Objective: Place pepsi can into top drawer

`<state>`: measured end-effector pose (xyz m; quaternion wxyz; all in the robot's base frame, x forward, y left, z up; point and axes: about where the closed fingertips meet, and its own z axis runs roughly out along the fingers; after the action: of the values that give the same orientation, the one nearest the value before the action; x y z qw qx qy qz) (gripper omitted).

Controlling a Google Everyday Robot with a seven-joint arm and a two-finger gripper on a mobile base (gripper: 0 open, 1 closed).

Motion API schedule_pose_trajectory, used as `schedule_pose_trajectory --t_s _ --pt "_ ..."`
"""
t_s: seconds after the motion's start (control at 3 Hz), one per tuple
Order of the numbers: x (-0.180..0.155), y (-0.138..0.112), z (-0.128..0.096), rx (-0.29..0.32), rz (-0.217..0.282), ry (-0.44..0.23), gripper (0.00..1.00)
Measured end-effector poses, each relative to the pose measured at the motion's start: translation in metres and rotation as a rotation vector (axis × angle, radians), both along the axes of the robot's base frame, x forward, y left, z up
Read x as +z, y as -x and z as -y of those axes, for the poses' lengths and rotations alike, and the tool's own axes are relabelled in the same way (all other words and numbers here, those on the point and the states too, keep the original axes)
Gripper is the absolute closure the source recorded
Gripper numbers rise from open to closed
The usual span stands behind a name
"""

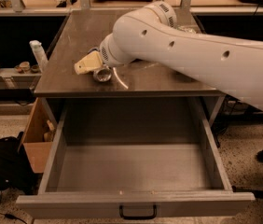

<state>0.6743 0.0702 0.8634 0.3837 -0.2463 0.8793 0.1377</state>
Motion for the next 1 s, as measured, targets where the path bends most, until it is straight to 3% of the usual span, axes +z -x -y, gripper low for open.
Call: schedule_pose_trajectory --t_s 0.33,0.67,1.0 --pt "-0.0164 -0.0032 0.0051 -0.058 -0.008 0.034 0.00" --pt "-0.0164 -0.0032 0.0051 -0.058 -0.008 0.034 0.00" --pt "-0.0164 -0.0032 0.0051 -0.058 -0.008 0.034 0.15"
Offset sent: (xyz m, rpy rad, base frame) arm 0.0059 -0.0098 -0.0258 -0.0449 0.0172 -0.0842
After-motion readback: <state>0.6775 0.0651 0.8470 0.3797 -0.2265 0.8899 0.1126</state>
